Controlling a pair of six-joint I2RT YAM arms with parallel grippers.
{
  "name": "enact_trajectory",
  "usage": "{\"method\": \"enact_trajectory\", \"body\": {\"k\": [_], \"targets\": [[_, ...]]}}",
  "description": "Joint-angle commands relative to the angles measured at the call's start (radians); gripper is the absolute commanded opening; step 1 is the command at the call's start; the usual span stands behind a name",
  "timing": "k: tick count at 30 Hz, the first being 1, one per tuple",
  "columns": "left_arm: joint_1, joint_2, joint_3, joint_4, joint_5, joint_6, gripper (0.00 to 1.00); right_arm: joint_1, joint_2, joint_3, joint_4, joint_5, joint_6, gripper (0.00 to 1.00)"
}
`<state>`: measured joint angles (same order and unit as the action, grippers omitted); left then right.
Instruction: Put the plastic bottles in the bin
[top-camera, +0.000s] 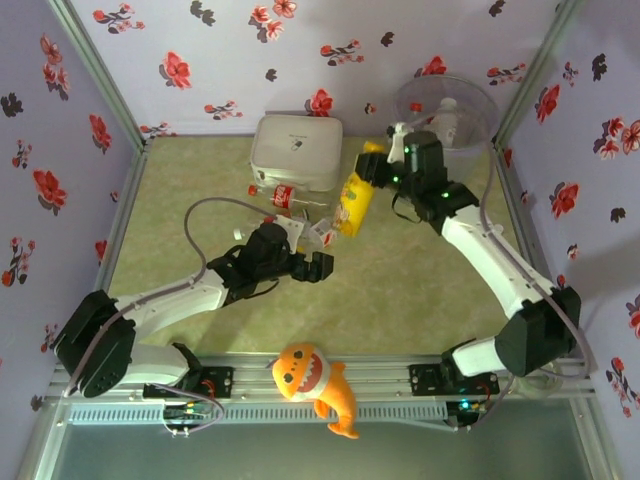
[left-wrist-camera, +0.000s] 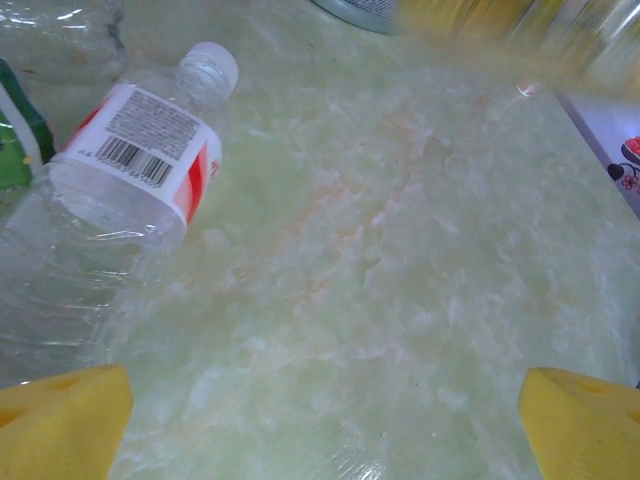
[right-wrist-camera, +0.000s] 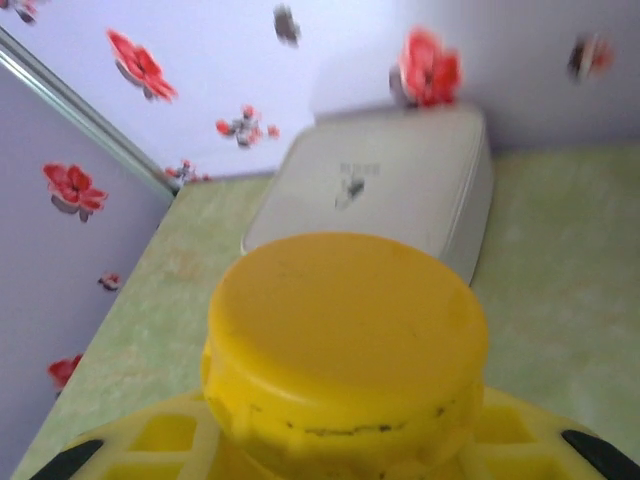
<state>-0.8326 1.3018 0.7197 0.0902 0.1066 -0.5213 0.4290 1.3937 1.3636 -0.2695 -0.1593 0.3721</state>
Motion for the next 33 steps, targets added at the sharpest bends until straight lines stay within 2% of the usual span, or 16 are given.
{"method": "enact_trajectory", "body": {"k": [1, 5, 11, 18, 26, 33], "targets": [[0.012, -0.024, -0.021, 0.005, -0.007, -0.003, 1.00, -0.008, -0.037, 0.122, -0.140, 0.109, -0.184, 0.19], [0.016, -0.014, -0.017, 0.005, -0.008, -0.006, 1.00, -0.018, -0.051, 0.239, -0.135, 0.207, -0.264, 0.14], [0.016, -0.003, -0.007, 0.001, -0.006, -0.010, 1.00, -0.068, -0.048, 0.326, -0.015, 0.412, -0.345, 0.06], [0.016, -0.013, -0.013, -0.001, -0.008, -0.020, 1.00, -0.222, 0.051, 0.395, 0.128, 0.608, -0.355, 0.04], [0.016, -0.028, -0.022, -0.004, -0.008, -0.031, 1.00, -0.310, 0.226, 0.506, 0.149, 0.685, -0.385, 0.03], [0.016, -0.028, -0.023, 0.000, -0.007, -0.033, 1.00, -0.347, 0.378, 0.624, 0.064, 0.684, -0.404, 0.02]]}}
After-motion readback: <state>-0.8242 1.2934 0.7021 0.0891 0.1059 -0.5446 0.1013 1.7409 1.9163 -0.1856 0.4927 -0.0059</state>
